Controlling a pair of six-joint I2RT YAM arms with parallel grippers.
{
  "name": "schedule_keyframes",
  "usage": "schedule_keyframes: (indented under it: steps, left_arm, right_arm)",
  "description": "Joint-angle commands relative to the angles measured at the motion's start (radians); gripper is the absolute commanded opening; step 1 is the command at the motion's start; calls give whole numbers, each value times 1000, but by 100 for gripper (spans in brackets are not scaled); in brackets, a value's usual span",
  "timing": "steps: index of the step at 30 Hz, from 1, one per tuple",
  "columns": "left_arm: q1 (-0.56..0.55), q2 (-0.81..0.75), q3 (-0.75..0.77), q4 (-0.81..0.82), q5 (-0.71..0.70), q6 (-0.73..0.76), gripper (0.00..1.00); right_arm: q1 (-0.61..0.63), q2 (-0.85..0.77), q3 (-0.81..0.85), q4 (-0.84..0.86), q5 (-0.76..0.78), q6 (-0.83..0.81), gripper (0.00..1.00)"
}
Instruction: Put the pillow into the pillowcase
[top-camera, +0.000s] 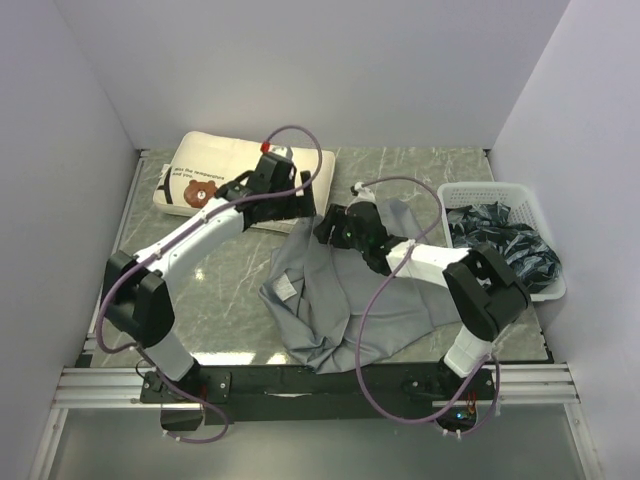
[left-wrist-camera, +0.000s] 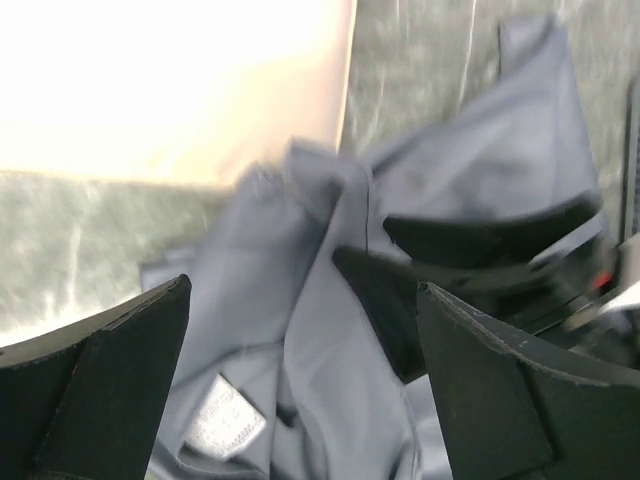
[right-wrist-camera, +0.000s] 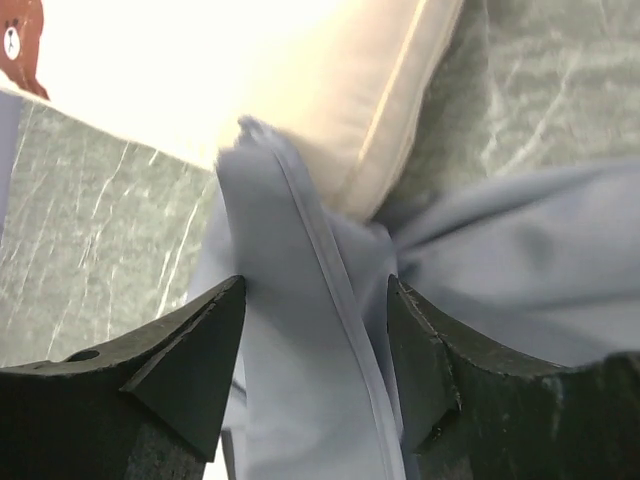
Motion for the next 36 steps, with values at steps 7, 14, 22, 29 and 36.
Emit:
schedule_keyframes:
  steps: [7,14,22,29,36]
  left_arm:
    - [51,293,410,-68,-115,142,99]
    - [-1,570,577,-53,-315,344,99]
    - [-12,749,626,-31,-597,318,87]
    - [127,586,504,-62,-587,174,1]
    - [193,284,415,-140,-515,134,1]
  right_arm:
    - [-70,20,9,-5,-56,-13,43]
    - [-101,-38,-129,44,-125,35,8]
    - [-101,-24,-123,25,-159,47,7]
    - [-101,-17,-77,-17,-156,35,7]
    - [-103,38,72,-123,-136,17,6]
